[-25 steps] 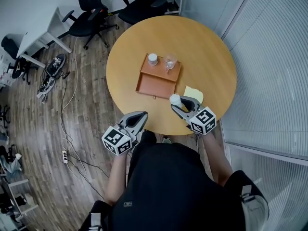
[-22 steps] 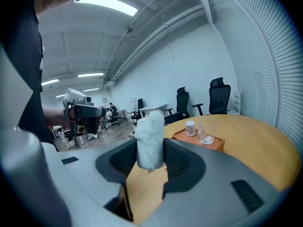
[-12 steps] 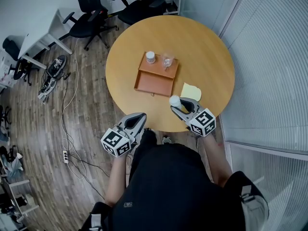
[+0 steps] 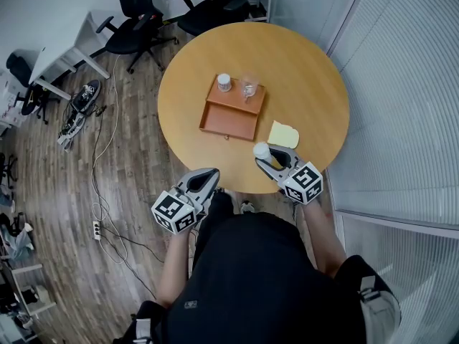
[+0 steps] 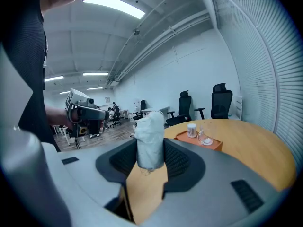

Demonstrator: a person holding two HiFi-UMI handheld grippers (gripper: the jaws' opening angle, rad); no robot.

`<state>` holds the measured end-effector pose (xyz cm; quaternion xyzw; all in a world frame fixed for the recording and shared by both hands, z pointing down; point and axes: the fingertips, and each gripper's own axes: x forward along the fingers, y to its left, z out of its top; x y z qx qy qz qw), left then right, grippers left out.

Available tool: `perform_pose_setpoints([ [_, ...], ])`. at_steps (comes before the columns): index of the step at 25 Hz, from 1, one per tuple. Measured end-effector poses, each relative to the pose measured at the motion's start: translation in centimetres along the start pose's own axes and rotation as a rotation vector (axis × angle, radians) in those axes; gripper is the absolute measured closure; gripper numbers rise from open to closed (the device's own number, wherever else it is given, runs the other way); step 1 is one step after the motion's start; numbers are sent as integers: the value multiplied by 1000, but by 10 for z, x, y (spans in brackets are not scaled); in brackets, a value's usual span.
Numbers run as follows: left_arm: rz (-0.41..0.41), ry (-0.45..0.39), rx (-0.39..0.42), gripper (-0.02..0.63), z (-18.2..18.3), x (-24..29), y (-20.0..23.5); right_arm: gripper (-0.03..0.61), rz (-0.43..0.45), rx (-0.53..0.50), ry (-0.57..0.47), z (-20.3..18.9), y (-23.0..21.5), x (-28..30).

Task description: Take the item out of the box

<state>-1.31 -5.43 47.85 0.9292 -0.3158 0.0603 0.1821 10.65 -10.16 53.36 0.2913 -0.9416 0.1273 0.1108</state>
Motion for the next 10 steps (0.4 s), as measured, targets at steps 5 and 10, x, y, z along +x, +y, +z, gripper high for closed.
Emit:
perform_pose_setpoints([
  [5,12,-2,-2,607,-3,-2,0,419,8,-6,0,-3,2,0],
  [10,12,-3,-1,607,-4,-2,-1,419,5,-1,8,-10,4,-1],
])
